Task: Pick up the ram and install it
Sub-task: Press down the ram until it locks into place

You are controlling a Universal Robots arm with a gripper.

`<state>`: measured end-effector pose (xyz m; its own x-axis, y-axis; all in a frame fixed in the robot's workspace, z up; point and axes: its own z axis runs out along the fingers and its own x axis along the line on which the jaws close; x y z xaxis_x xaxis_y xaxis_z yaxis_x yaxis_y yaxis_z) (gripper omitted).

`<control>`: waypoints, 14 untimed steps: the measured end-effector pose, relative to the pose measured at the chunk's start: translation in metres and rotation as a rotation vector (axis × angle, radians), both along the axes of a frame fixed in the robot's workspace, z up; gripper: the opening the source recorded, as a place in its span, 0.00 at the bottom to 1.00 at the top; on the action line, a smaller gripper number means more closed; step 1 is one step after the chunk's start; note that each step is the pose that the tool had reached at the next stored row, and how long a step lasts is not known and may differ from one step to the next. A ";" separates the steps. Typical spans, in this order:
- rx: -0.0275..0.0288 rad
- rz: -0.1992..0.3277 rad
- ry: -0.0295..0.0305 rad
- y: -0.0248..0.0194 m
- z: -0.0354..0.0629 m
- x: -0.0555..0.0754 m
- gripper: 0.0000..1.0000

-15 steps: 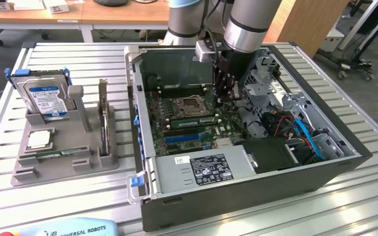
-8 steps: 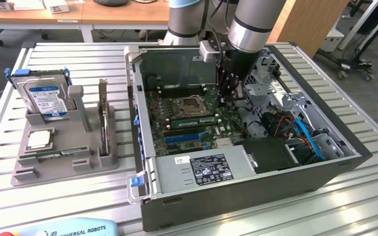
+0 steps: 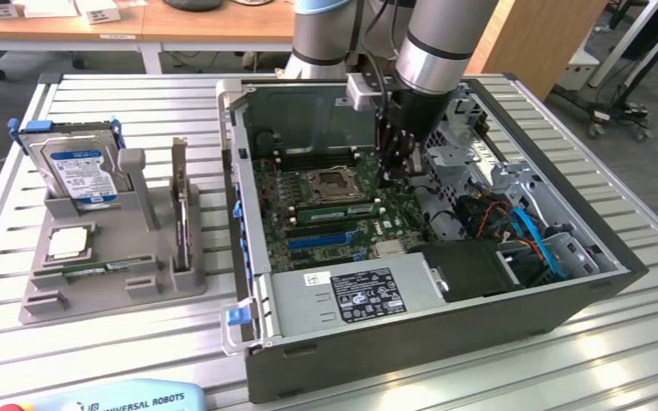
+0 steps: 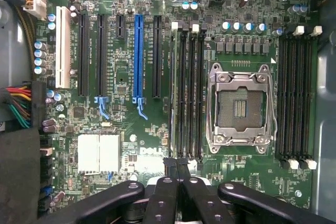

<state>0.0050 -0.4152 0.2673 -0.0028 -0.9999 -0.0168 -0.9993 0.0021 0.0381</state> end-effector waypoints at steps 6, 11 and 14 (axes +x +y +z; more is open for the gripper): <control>0.0002 0.000 -0.0001 0.0000 -0.0074 0.000 0.10; 0.0003 0.000 -0.0001 0.0004 -0.0079 0.000 0.10; 0.0002 0.000 -0.0001 0.0023 -0.0082 0.000 0.10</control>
<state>0.0050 -0.4130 0.2591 -0.0027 -0.9999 -0.0169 -0.9993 0.0020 0.0380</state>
